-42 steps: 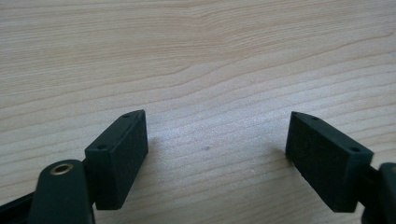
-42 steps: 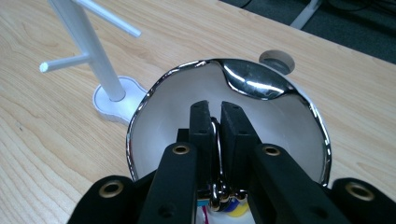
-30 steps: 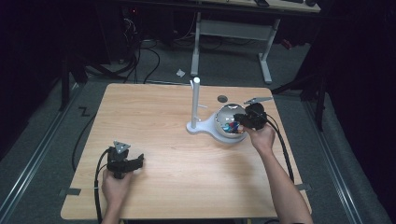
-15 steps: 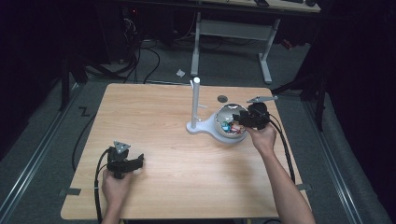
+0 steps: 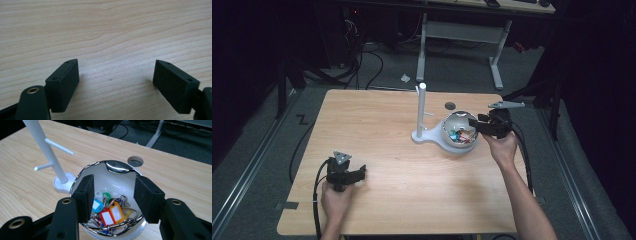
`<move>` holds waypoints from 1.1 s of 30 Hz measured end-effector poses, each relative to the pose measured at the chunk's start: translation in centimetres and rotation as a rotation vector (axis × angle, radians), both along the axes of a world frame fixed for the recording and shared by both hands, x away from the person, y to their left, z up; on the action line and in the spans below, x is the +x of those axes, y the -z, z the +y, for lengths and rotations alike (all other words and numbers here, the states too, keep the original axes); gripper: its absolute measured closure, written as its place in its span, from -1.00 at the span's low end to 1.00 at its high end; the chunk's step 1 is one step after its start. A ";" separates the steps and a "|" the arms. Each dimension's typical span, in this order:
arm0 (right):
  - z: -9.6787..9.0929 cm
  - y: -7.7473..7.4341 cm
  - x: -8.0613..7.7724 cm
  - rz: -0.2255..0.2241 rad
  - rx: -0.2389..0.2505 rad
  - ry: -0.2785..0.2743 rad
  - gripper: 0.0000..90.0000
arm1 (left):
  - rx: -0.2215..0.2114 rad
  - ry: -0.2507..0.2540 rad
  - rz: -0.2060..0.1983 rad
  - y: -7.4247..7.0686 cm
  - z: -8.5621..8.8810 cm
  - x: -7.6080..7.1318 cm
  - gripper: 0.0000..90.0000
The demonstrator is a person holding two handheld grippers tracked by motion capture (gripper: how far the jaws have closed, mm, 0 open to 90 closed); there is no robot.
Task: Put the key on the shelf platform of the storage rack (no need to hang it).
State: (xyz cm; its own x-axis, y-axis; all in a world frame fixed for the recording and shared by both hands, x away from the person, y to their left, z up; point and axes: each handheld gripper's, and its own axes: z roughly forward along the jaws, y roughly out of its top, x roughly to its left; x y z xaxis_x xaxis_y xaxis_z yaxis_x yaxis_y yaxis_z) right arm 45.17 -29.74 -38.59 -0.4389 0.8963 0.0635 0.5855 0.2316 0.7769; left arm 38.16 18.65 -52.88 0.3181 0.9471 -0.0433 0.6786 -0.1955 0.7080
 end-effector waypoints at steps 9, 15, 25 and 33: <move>-0.9 -0.7 -1.5 -0.017 0.034 0.012 0.15 | -0.002 0.000 0.001 0.0 0.0 0.0 -0.52; -1.8 -1.2 -2.7 -0.027 0.043 0.028 0.14 | 0.002 0.000 -0.001 0.0 0.0 0.0 -0.52; -3.0 -2.2 -4.7 -0.077 0.063 0.057 0.14 | 0.000 0.001 -0.001 0.0 0.0 0.0 -0.52; -3.5 -2.7 -6.8 -0.099 0.064 0.066 0.13 | 0.000 0.003 0.000 0.0 0.0 0.0 -0.53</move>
